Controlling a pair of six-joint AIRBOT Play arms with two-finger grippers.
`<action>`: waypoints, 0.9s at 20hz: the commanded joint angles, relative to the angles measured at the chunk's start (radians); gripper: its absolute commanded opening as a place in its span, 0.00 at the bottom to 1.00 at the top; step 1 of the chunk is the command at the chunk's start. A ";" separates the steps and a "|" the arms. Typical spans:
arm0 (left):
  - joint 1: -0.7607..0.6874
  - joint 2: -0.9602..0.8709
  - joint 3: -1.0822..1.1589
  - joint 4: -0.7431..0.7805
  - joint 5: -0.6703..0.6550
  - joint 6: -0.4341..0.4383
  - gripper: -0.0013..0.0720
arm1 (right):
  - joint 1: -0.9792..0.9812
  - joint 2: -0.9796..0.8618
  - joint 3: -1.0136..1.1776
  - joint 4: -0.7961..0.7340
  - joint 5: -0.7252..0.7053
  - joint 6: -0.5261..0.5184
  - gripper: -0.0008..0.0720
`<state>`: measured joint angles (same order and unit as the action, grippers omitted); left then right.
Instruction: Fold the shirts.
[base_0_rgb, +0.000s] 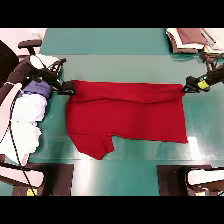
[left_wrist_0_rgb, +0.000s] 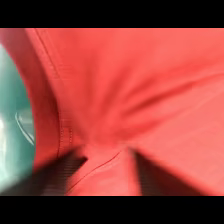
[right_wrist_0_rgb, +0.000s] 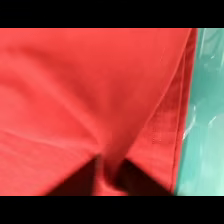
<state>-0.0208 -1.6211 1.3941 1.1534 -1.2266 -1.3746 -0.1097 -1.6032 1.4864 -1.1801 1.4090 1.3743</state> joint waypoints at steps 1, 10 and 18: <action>-0.005 0.027 -0.046 0.019 -0.018 -0.024 0.75 | 0.000 0.008 -0.024 0.035 0.013 -0.003 0.68; -0.005 0.582 -0.637 0.096 -0.067 -0.138 0.76 | -0.029 0.359 -0.275 0.030 0.044 -0.004 0.68; -0.108 0.667 -0.926 -0.116 0.133 -0.137 0.75 | -0.027 0.471 -0.340 0.063 -0.011 -0.004 0.68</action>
<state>-0.0807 -0.9730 0.5442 1.1069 -1.1728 -1.5097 -0.1356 -1.1622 1.1606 -1.1240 1.4113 1.3701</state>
